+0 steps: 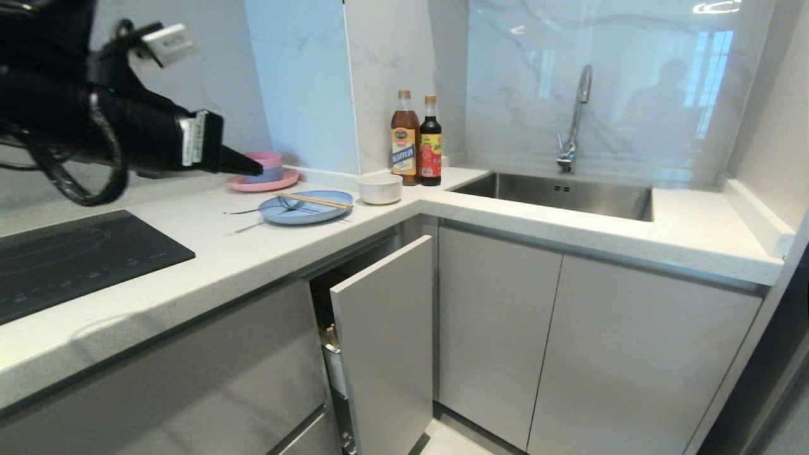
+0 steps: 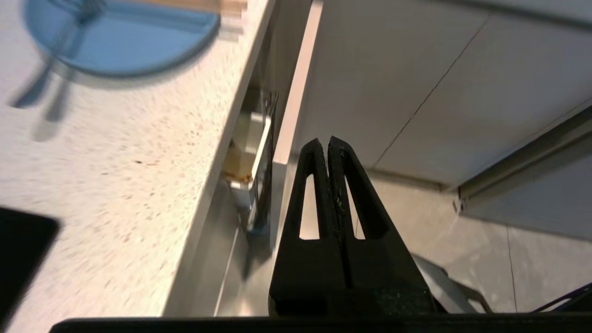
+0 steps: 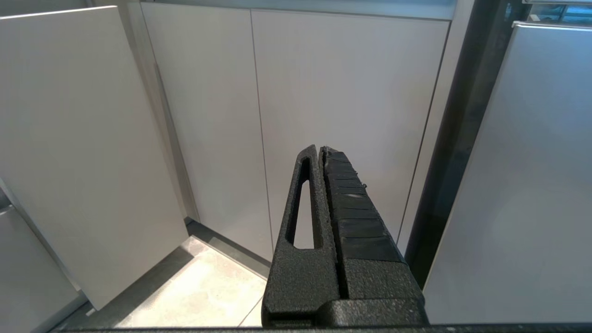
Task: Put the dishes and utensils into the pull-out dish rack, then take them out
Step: Open the cupboard
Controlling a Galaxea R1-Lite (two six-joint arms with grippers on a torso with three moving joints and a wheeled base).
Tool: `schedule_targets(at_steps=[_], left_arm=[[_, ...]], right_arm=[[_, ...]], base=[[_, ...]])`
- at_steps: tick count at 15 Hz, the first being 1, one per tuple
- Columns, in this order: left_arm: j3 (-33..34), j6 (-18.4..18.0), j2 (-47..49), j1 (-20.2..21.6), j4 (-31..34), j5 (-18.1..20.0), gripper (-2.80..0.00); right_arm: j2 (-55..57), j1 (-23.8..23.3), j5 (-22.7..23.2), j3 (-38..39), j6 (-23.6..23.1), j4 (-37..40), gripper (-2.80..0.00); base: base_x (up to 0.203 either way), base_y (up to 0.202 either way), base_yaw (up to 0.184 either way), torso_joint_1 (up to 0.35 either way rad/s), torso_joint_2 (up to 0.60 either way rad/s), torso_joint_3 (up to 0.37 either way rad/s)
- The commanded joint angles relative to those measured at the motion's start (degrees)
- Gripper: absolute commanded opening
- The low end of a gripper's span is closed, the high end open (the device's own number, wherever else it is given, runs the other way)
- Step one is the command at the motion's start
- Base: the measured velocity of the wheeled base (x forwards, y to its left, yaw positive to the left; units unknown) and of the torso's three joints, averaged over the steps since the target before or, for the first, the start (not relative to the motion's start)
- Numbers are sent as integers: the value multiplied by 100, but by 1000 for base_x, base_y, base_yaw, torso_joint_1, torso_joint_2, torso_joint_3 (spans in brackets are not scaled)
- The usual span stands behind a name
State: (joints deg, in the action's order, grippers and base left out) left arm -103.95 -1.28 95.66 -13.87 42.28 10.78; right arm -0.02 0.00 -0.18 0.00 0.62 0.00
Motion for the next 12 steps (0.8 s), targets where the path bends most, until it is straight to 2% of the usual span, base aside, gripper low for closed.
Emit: schedule_targets(at_steps=[1,6,10,12], left_arm=[[-85,-2,817,-9,24,2,-280],[-178,-84,1774,-51,-278,2,-280],[-497,-75,2340,-298,-289,-17,-280],[-580,-74,2599,-351,-424,-159,-280]], right_arm=[[2,0,1,9,-1,0,-280],[2,0,2,9,-1,0,-280],[2,0,1,9,-1,0,-280],[2,0,1,9,-1,0,-280]], base=[[0,0,0,0,0,0],[0,0,0,0,0,0],[0,0,0,0,0,0],[0,0,0,0,0,0]])
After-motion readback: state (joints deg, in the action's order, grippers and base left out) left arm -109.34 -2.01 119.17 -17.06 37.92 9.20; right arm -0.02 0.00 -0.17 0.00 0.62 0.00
